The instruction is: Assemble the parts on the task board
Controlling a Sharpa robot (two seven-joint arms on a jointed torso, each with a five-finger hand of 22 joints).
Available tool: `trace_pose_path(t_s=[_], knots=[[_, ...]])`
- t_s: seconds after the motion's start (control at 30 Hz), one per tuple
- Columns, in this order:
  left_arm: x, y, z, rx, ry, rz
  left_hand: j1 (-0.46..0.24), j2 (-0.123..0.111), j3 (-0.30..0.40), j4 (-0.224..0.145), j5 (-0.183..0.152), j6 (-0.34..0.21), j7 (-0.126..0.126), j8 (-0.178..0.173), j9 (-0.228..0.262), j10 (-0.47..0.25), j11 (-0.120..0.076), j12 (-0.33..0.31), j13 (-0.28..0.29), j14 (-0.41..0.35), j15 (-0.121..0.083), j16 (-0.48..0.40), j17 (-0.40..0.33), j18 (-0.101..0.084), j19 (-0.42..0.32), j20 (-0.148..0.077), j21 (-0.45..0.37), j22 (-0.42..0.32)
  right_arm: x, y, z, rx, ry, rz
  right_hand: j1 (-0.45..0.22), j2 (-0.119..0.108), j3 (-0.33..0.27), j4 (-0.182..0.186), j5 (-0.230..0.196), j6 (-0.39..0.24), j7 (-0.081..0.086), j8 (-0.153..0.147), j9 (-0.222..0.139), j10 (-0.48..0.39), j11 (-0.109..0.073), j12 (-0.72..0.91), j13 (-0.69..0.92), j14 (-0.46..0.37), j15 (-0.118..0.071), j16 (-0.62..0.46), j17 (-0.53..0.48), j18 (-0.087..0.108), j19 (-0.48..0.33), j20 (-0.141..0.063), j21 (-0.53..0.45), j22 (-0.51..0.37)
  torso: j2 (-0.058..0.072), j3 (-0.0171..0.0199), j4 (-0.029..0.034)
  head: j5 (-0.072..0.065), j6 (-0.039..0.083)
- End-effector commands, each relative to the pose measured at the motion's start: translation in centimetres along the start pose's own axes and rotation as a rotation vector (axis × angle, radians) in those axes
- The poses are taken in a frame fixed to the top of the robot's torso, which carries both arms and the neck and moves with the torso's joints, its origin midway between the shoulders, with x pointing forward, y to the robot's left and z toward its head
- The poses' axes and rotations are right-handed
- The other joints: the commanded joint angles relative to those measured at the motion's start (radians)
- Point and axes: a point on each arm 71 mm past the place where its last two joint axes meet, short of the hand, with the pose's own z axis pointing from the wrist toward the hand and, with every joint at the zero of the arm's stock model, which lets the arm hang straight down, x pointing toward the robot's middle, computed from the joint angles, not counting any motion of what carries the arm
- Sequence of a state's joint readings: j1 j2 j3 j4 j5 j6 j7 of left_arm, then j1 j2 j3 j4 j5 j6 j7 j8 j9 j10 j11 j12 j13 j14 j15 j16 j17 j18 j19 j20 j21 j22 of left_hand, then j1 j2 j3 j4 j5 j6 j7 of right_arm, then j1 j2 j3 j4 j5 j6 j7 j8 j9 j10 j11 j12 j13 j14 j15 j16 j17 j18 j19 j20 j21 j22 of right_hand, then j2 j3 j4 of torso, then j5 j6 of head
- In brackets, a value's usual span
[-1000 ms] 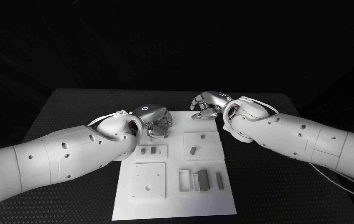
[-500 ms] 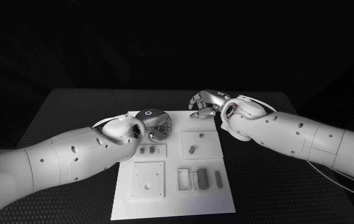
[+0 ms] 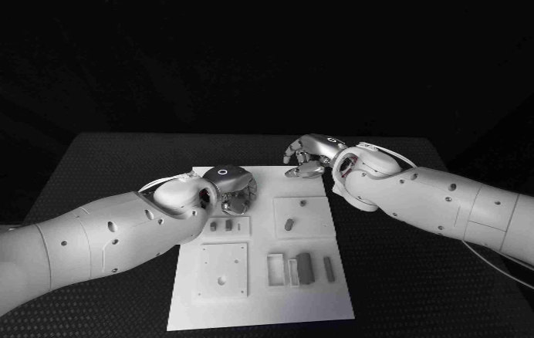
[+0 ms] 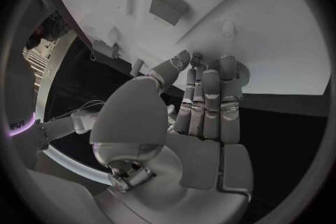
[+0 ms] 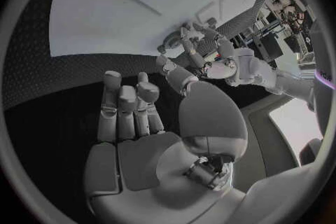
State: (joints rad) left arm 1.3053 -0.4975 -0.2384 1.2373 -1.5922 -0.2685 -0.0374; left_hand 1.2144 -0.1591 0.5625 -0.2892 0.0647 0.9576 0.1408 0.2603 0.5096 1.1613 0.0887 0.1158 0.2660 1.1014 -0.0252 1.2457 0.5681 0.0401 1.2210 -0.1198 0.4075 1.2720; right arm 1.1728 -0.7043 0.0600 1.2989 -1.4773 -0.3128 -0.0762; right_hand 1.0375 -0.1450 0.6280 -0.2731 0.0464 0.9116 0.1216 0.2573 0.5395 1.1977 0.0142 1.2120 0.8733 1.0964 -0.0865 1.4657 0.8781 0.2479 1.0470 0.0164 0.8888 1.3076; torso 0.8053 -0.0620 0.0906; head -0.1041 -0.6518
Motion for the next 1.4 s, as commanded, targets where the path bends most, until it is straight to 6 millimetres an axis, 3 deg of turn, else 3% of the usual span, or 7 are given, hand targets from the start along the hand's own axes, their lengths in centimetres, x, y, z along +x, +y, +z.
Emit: trace_pose_path(t_s=[0.03,1.4], knots=[[0.24,-0.02,0.0,-0.006,0.029,0.015,0.004,0.01,-0.005,0.0,0.002,0.004,0.007,0.0,-0.003,0.012,-0.002,0.005,0.003,0.011,0.0,0.011,0.004,0.069,0.012,-0.003,0.008,0.005,0.03,0.08,-0.02,-0.008,0.002,-0.002,-0.004,0.0,0.002,0.006,0.002,-0.001,0.008,-0.007,-0.001,-0.005,0.001,-0.003,-0.001,0.0,-0.004,-0.006,-0.001,0.014,0.005,0.004,-0.006,0.011,-0.001,-0.0005,0.0009,0.0,-0.001],[0.45,0.13,-0.01,-0.01,0.053,0.014,-0.025,0.029,-0.011,0.003,0.005,0.021,0.003,0.007,-0.02,0.043,-0.014,0.006,0.019,0.036,-0.013,0.057,0.012,0.074,0.047,-0.017,0.034,0.043,0.04,0.08,-0.01,-0.009,0.003,-0.002,-0.005,0.0,0.002,0.007,0.002,0.0,0.008,-0.006,-0.001,-0.004,0.002,-0.001,0.0,0.001,-0.003,-0.005,-0.001,0.014,0.006,0.004,-0.006,0.011,0.0,0.0003,0.0003,0.0,-0.002]])
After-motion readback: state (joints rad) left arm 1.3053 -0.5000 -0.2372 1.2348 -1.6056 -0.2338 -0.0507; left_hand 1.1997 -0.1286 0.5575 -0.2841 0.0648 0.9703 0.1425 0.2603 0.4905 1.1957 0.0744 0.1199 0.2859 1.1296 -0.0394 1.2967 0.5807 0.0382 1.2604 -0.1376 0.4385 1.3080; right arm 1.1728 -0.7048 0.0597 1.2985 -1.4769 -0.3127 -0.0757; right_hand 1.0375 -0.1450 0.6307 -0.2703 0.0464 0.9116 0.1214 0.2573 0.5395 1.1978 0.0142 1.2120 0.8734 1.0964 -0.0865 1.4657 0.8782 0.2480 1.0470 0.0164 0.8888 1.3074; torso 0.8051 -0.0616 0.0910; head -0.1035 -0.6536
